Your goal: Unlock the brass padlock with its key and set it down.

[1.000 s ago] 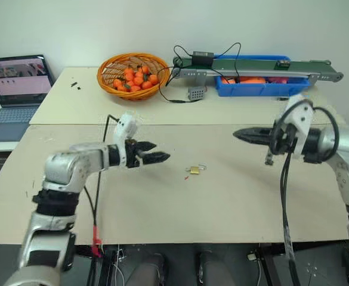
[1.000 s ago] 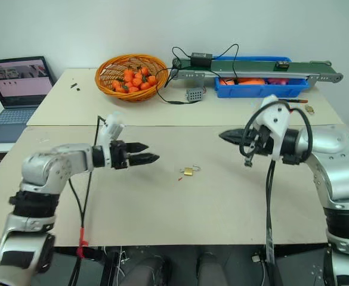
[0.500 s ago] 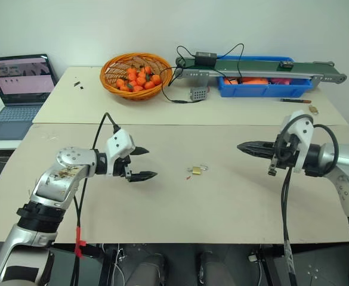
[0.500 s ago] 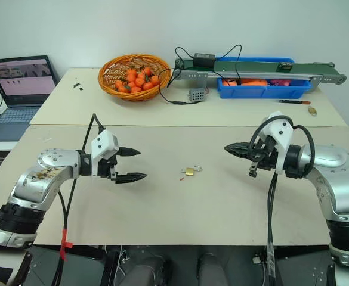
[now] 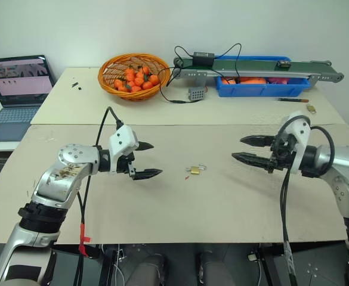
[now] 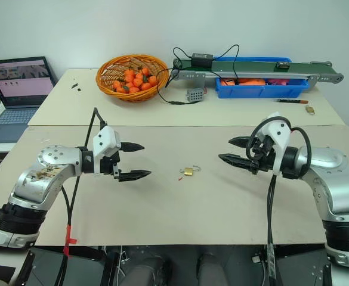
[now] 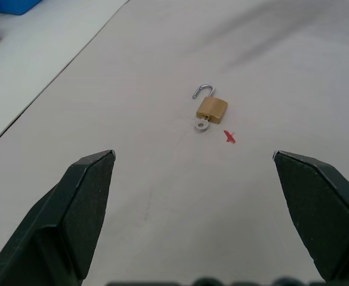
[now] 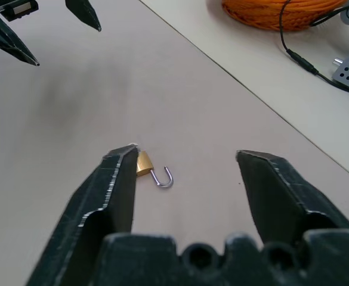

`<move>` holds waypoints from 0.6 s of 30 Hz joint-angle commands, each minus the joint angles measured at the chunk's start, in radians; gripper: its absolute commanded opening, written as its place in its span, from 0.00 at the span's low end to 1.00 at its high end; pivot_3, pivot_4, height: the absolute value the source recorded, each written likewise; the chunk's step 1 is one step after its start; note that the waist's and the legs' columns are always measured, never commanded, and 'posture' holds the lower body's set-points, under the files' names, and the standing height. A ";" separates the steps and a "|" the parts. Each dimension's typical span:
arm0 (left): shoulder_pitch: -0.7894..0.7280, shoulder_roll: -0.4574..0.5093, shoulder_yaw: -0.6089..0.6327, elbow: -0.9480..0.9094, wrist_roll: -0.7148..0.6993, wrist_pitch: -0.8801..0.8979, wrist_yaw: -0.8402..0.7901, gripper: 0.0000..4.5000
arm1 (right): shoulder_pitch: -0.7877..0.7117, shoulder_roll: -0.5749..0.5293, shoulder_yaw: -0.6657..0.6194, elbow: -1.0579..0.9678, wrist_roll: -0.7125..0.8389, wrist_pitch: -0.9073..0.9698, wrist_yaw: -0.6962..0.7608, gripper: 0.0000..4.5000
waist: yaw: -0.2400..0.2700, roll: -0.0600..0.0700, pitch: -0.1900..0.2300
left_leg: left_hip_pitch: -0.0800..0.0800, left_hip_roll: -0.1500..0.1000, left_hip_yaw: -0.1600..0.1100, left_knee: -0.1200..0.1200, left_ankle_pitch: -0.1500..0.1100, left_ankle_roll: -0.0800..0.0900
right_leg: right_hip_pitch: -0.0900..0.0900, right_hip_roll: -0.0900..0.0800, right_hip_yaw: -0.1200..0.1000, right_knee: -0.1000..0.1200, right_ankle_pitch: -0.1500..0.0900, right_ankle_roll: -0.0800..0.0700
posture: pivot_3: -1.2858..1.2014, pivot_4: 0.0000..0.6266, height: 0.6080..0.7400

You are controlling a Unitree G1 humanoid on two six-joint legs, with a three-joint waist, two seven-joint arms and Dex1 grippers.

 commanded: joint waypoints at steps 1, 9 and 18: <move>-0.037 0.017 0.028 -0.049 -0.046 0.045 -0.031 1.00 | 0.001 -0.030 0.020 -0.041 -0.056 -0.090 0.026 0.99 | 0.000 0.000 0.000 | 0.000 0.000 0.000 0.000 0.000 0.000 | 0.000 0.000 -0.001 0.000 0.000 0.000 | 0.52 0.24 1.00; -0.052 0.033 0.033 -0.064 -0.074 0.103 -0.055 1.00 | -0.024 -0.033 0.058 -0.028 -0.122 -0.178 0.043 0.99 | -0.002 0.000 0.000 | 0.001 0.001 0.002 0.000 0.000 0.000 | 0.000 0.000 -0.001 0.001 0.000 0.000 | 0.52 0.24 1.00; -0.053 0.046 0.024 -0.052 -0.068 0.110 -0.059 1.00 | -0.037 -0.039 0.061 -0.017 -0.128 -0.180 0.071 0.99 | 0.000 0.000 0.000 | 0.001 0.001 0.002 0.000 0.000 0.000 | 0.000 0.000 -0.001 0.000 0.000 0.000 | 0.52 0.24 1.00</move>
